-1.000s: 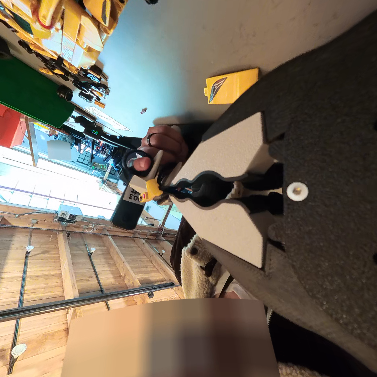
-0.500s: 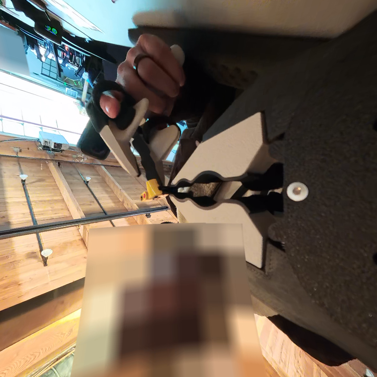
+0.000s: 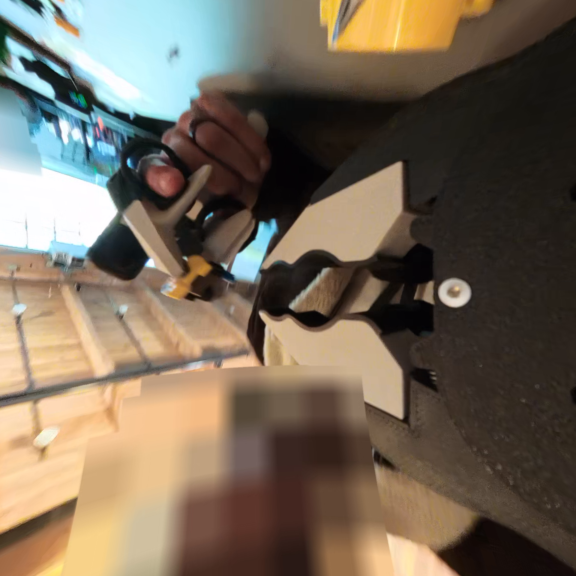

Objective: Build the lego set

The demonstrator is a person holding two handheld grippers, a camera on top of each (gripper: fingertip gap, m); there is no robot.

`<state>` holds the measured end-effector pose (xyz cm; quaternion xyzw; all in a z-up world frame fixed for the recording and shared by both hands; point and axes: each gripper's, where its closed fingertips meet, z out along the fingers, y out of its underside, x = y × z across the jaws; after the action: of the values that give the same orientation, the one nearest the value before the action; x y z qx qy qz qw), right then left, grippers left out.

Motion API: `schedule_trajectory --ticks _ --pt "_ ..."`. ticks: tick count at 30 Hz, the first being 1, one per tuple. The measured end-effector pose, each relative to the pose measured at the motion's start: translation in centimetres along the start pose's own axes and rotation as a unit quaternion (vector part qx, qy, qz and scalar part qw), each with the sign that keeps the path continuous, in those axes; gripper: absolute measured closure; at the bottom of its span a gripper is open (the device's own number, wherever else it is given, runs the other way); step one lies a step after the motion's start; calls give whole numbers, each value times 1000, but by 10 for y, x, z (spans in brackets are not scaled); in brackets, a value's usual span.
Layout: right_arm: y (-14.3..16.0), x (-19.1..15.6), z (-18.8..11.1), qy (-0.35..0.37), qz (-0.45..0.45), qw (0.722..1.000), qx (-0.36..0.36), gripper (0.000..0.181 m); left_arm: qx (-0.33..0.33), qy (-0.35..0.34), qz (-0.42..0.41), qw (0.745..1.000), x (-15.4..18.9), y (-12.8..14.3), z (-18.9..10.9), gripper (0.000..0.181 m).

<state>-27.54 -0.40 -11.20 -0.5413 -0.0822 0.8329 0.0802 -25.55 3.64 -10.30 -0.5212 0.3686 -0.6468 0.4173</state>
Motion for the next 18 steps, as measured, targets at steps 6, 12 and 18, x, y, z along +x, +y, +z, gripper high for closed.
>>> schedule_trajectory --ticks 6,12,18 --pt "-41 39 -33 362 -406 839 21 147 -38 -111 -120 986 -52 19 -14 165" --pt "-55 48 -39 548 -640 538 -23 160 -44 -101 -171 979 -51 27 -7 165" --pt "-58 45 -40 554 -619 558 0 172 -41 -66 -194 978 -40 28 2 165"
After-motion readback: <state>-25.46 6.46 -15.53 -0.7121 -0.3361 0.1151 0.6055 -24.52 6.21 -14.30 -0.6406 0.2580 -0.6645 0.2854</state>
